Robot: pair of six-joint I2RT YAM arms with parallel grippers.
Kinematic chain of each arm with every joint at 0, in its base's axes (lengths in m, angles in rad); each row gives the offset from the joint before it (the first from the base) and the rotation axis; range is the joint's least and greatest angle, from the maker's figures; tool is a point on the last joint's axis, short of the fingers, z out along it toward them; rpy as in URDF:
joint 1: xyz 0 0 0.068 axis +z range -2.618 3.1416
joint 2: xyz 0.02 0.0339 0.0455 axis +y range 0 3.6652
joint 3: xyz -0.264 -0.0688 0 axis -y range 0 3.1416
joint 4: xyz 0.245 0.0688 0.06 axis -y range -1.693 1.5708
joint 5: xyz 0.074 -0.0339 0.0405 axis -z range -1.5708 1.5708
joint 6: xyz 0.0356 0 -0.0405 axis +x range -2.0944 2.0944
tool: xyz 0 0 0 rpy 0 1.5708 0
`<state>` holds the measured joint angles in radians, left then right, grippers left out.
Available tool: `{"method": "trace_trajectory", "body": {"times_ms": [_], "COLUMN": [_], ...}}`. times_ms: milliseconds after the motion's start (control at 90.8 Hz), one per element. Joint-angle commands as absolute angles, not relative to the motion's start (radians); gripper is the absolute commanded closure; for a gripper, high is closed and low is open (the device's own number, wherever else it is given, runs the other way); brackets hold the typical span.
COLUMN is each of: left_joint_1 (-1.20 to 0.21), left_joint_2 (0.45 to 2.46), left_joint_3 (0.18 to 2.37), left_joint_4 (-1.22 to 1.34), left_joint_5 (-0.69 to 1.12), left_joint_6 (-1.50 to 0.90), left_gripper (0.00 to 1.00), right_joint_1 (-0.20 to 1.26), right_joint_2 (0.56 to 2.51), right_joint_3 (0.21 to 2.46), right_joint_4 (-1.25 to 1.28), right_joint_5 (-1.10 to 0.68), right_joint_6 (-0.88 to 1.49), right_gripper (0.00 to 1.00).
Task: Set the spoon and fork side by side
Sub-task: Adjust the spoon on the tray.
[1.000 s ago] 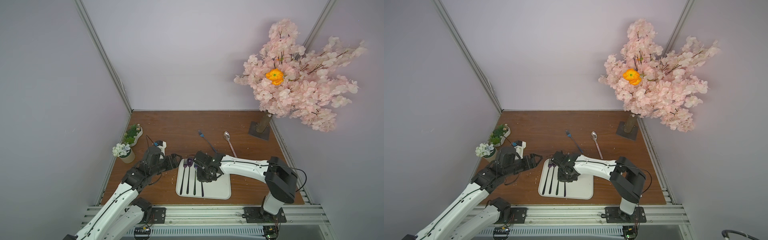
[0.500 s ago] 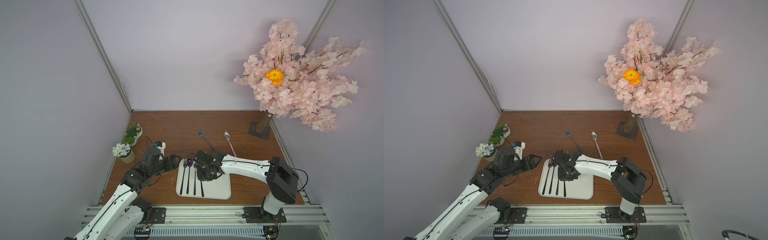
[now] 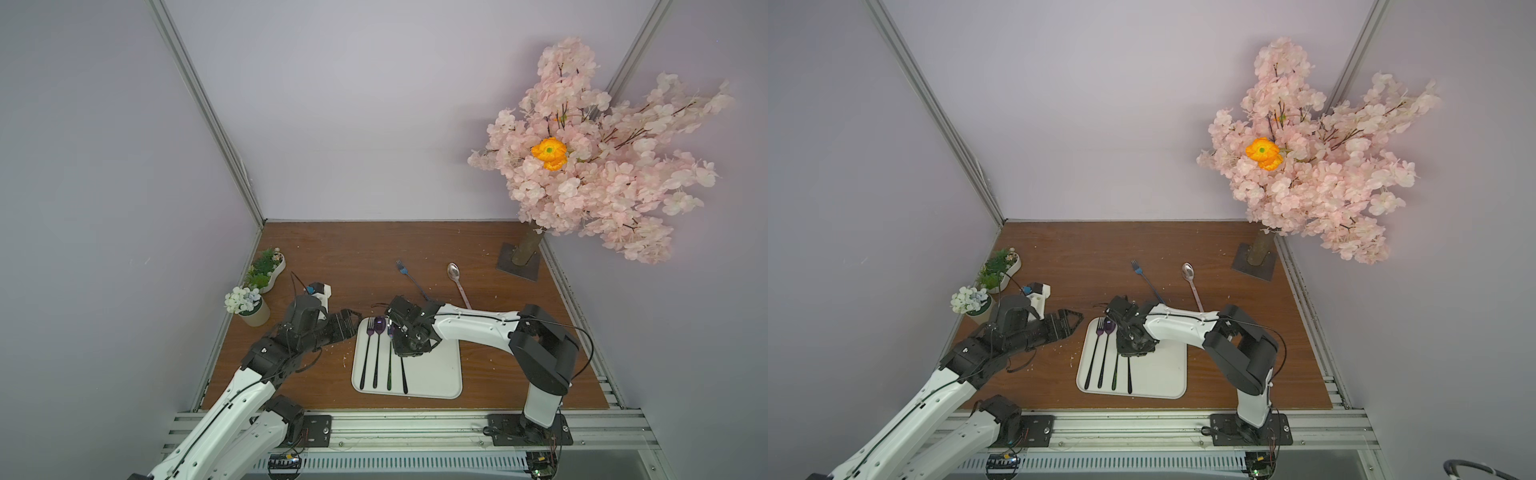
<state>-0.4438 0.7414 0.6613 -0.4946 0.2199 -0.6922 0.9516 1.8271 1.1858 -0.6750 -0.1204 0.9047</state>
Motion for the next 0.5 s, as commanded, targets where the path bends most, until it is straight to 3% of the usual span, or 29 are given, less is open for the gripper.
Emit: {"method": "trace_trajectory", "body": {"times_ms": [0, 484], "left_joint_1": [-0.433, -0.433], "left_joint_2": [0.733, 0.716], "left_joint_3": [0.662, 0.663], "left_joint_4": [-0.521, -0.536], "left_joint_5": [0.203, 0.185], "left_joint_6": [-0.681, -0.676], "left_gripper": [0.22, 0.22], "right_joint_1": [0.942, 0.911], "right_joint_2": [1.860, 1.780], "right_joint_3": [1.168, 1.031], "right_joint_4": [-0.612, -0.462], "right_joint_5": [-0.116, -0.153], "right_joint_6": [0.918, 1.095], "right_gripper": [0.80, 0.93]}}
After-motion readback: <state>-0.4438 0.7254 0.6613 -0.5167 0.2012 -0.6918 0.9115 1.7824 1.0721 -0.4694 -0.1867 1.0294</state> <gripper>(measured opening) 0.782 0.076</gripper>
